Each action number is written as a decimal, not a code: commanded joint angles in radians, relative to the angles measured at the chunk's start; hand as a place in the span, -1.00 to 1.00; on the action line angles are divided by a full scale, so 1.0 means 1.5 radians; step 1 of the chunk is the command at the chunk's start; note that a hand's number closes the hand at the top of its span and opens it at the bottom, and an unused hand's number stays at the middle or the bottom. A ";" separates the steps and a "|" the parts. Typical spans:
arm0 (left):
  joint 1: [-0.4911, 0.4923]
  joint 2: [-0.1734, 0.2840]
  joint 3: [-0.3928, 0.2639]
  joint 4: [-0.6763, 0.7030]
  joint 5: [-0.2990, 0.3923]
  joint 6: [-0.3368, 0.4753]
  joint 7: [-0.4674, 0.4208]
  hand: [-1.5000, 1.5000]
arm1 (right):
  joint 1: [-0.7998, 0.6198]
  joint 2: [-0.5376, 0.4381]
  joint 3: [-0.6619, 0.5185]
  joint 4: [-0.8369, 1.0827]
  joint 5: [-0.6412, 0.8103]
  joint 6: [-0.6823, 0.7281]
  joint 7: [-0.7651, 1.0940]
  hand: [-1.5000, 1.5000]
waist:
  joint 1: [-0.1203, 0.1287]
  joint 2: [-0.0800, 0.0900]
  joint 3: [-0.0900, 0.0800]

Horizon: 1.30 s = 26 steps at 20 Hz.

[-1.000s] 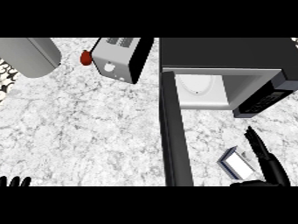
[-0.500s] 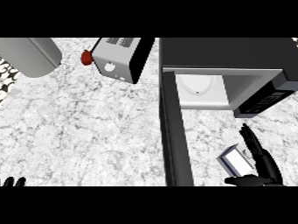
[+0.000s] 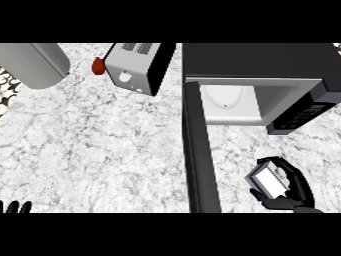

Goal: Pick up the milk, place it into the microwave and close the microwave

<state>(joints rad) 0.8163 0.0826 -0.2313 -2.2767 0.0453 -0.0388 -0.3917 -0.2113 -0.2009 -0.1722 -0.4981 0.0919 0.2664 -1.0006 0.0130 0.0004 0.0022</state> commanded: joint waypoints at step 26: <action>0.034 0.027 0.080 0.012 0.075 -0.041 -0.048 -1.00 | 0.161 0.038 0.085 -0.477 -0.162 0.061 0.235 1.00 | -0.017 -0.006 -0.003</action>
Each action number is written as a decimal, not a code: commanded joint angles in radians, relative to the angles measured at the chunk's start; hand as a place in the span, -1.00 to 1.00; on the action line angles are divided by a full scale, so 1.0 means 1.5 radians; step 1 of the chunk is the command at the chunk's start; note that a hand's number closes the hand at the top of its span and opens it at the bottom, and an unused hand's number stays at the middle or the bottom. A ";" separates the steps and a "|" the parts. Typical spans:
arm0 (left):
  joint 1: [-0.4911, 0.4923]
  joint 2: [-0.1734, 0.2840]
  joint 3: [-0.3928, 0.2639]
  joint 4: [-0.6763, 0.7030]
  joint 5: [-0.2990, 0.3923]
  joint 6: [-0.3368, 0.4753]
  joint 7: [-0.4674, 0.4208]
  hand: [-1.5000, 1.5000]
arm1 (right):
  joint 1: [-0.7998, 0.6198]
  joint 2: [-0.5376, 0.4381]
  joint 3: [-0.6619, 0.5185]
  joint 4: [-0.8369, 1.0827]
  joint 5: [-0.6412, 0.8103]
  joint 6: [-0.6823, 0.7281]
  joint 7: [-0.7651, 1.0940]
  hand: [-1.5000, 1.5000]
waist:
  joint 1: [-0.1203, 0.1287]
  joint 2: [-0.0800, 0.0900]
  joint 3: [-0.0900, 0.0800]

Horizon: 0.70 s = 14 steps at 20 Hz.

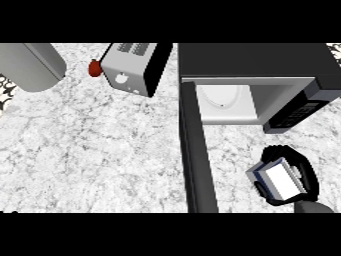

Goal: Pick up the milk, place it into the microwave and close the microwave

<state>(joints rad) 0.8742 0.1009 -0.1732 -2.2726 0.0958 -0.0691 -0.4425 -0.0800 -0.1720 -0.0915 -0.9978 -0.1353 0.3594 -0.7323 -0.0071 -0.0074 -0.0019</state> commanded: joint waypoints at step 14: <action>0.032 -0.004 0.037 0.016 0.031 -0.045 -0.041 -1.00 | 0.196 0.113 0.158 -0.472 -0.011 -0.168 0.257 1.00 | 0.009 0.003 0.001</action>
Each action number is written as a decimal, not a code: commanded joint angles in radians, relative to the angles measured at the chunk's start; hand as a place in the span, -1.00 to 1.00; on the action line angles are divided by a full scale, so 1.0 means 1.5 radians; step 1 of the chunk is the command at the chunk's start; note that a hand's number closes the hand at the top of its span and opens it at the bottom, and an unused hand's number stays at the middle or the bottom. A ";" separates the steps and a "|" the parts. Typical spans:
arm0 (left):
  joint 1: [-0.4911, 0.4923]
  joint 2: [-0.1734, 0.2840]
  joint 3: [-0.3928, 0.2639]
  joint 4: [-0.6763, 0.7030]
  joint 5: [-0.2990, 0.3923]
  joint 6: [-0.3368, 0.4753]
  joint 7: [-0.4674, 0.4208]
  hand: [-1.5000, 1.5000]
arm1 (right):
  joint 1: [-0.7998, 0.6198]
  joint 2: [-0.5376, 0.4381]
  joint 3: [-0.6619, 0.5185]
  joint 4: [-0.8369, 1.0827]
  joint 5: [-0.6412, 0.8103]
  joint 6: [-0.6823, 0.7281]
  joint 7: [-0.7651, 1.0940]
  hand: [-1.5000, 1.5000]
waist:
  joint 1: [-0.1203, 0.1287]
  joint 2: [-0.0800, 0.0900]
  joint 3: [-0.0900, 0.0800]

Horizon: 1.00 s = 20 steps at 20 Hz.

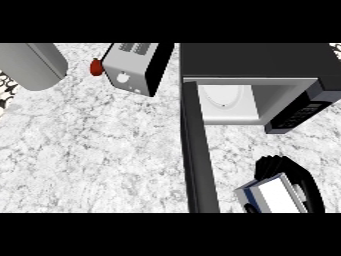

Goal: Pick up the milk, place it into the microwave and close the microwave

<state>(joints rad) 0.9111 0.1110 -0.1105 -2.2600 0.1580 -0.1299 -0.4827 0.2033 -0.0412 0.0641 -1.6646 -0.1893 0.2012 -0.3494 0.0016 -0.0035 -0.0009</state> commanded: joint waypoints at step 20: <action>-0.067 0.010 0.117 0.082 0.049 -0.065 0.003 -1.00 | -0.388 0.006 -0.086 0.383 0.087 -0.269 -0.001 1.00 | 0.010 0.006 0.001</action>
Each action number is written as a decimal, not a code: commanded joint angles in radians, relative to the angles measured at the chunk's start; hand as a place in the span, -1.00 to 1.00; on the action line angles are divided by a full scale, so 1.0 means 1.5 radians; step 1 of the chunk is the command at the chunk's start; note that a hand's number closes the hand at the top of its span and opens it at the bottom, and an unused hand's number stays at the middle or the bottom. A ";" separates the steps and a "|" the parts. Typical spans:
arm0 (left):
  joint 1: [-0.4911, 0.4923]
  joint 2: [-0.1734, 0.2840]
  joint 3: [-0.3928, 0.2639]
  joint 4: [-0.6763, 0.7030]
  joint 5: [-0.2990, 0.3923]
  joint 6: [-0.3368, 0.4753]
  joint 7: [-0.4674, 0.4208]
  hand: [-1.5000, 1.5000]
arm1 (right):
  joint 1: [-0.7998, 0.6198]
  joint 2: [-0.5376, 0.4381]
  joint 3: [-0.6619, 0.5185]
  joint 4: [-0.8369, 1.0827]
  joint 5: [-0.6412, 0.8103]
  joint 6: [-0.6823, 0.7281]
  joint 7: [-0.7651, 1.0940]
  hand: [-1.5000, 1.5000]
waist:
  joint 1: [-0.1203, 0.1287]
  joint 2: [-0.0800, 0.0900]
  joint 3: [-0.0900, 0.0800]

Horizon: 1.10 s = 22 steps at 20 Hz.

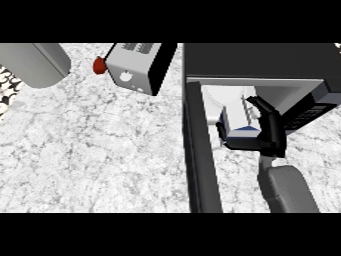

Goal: Pick up the milk, place it into the microwave and close the microwave

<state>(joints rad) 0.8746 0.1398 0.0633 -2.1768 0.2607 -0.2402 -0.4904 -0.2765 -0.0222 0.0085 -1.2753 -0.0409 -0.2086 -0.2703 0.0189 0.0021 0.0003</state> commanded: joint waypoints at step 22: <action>-0.112 -0.010 0.068 0.085 0.018 -0.047 0.034 -1.00 | -0.385 -0.058 -0.128 0.628 0.073 -0.115 -0.336 1.00 | 0.015 0.008 0.001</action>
<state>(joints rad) 0.7477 0.1354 0.1618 -2.0768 0.2957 -0.3167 -0.4397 -0.7854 -0.0897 -0.1839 -0.4170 0.0322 -0.3193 -0.7595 0.0414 0.0132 0.0017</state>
